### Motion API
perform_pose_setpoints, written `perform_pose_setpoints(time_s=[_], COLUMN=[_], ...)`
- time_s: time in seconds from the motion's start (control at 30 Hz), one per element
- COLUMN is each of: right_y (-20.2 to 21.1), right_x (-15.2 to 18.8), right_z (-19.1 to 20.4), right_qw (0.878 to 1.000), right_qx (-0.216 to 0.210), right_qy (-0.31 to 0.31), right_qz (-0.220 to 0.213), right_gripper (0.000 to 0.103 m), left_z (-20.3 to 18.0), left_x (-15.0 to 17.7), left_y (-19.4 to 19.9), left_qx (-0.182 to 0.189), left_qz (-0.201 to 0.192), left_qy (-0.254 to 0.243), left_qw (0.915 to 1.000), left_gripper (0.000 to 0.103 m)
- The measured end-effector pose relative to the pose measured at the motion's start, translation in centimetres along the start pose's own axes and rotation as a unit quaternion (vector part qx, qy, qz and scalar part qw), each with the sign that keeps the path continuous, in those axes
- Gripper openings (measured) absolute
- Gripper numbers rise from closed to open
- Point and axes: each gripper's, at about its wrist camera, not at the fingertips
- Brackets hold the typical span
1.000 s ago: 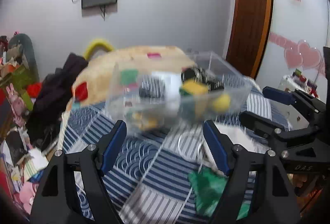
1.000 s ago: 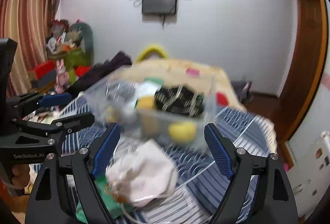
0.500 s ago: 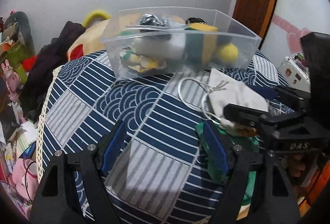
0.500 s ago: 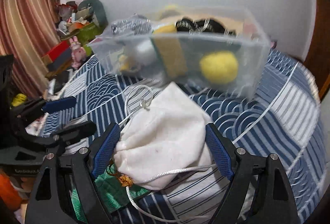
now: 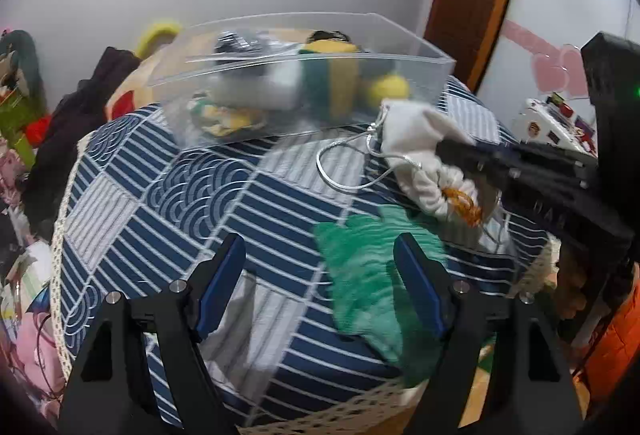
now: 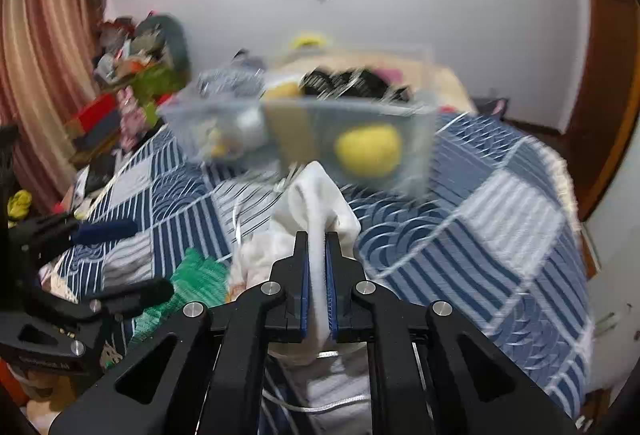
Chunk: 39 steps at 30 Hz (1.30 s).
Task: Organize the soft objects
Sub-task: 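Grasp the white drawstring pouch with the right tool while the left tool grasps the green glove, then lower the green glove and white pouch into the box and release both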
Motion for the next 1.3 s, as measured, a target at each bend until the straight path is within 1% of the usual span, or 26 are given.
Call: perform_pose_setpoints(time_s=[0.07,0.17,0.3,0.33,0.4,0.47,0.5,0.57,0.6,0.73,0.87,1.0,1.17,1.23,1.3], right_y=[1.2,2.3,2.7,2.8,2.9,2.9,3.0,3.1,3.4,4.1,4.9,5.4,6.0,6.0,5.8], right_x=[0.0,-0.1,-0.3,-0.2,-0.2,-0.3,-0.4,-0.5,-0.5,-0.8,-1.6,-2.7,-4.5,-5.2,-5.9], right_z=[-0.9,-2.1,-2.4,-2.4,-2.2,-1.9,-1.9,-1.6,-1.5,-1.2,-0.9,-0.7,-0.6,-0.6,-0.7], right_qw=[1.000,0.999,0.998,0.998,0.999,0.999,0.999,0.999,0.999,0.998,0.997,0.995,0.992,0.991,0.990], right_qx=[0.012,0.018,0.019,0.017,0.013,0.010,0.009,0.008,0.008,0.010,0.012,0.015,0.020,0.022,0.022], right_qy=[-0.010,-0.030,-0.040,-0.041,-0.039,-0.035,-0.034,-0.032,-0.030,-0.025,-0.021,-0.016,-0.009,-0.009,-0.010], right_qz=[-0.015,-0.028,-0.033,-0.033,-0.034,-0.036,-0.037,-0.040,-0.042,-0.055,-0.072,-0.093,-0.124,-0.134,-0.141], right_gripper=[0.006,0.006,0.006,0.006,0.006,0.006,0.006,0.006,0.006,0.006,0.006,0.007,0.007,0.007,0.007], left_z=[-0.7,-1.8,-3.1,-3.1,-3.2,-3.2,-3.1,-3.0,-3.0,-2.5,-1.5,-0.1,1.4,1.8,2.4], left_x=[0.0,0.3,1.1,1.3,1.5,1.5,1.5,1.3,1.3,0.6,-0.6,-2.6,-5.3,-6.2,-7.2], left_y=[-0.2,-1.0,-2.5,-2.8,-2.7,-2.3,-2.2,-1.9,-1.6,-0.2,1.2,2.5,4.2,4.5,4.8], left_qx=[0.012,0.028,0.037,0.035,0.025,0.032,0.033,0.032,0.030,0.013,0.003,-0.002,-0.004,-0.018,-0.021], left_qz=[0.006,0.022,0.044,0.045,0.035,0.032,0.030,0.023,0.016,-0.019,-0.043,-0.069,-0.110,-0.124,-0.133], left_qy=[-0.003,-0.011,-0.027,-0.028,-0.033,-0.033,-0.034,-0.036,-0.037,-0.042,-0.031,-0.010,-0.003,-0.004,0.003], left_qw=[0.9999,0.9993,0.9980,0.9980,0.9985,0.9984,0.9984,0.9986,0.9987,0.9989,0.9986,0.9975,0.9939,0.9922,0.9909], left_gripper=[0.077,0.077,0.077,0.073,0.062,0.040,0.036,0.025,0.022,0.020,0.020,0.020,0.020,0.020,0.020])
Point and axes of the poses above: each gripper's, at about its wrist camera, not at the fingertips, and y roughly against the way its jaws point, z to its left, x to its underside, and after that the axes turned 1 degree about -x, right-handed
